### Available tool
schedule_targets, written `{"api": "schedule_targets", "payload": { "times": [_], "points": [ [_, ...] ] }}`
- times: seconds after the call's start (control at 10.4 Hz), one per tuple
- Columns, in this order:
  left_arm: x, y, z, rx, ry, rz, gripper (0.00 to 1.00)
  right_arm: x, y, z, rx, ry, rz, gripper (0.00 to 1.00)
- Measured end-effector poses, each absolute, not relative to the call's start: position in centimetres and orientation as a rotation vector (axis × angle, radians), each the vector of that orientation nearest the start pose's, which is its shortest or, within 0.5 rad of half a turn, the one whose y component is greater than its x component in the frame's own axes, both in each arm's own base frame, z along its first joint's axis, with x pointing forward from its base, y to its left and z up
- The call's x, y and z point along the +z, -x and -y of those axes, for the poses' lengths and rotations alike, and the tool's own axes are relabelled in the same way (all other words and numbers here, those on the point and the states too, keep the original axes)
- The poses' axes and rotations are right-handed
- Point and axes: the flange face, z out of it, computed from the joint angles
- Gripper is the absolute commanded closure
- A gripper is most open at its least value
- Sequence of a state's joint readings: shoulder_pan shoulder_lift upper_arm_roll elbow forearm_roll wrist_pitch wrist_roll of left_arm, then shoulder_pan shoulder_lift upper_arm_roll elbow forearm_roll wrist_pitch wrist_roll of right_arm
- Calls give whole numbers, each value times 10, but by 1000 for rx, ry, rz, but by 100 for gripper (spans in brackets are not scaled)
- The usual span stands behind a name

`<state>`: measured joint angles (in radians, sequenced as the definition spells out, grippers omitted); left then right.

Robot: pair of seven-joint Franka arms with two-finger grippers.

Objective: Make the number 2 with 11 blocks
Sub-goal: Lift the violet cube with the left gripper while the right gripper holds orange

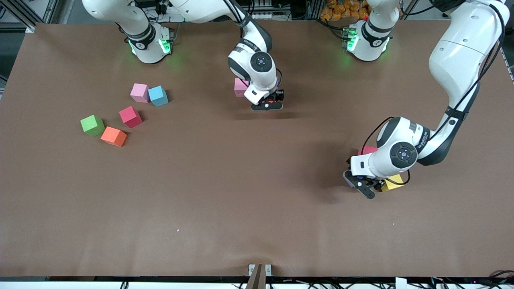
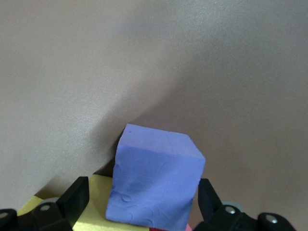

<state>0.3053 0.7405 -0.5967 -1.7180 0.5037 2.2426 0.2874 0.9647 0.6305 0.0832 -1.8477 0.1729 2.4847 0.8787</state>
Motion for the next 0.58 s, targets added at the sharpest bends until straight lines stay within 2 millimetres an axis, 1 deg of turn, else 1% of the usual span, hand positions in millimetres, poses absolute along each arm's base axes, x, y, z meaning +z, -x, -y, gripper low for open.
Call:
{"api": "schedule_targets", "payload": {
  "times": [0.29,0.39,0.58],
  "points": [
    [208,-647,141,78,2907,-1229,1,183,-326,-555,184,3040,20,69],
    [208,-646,144,76,2904,-1236,5,183,-326,-555,183,3039,20,69],
    [208,-645,150,75,2896,-1249,17,183,-326,-555,181,3037,16,69]
  ]
}}
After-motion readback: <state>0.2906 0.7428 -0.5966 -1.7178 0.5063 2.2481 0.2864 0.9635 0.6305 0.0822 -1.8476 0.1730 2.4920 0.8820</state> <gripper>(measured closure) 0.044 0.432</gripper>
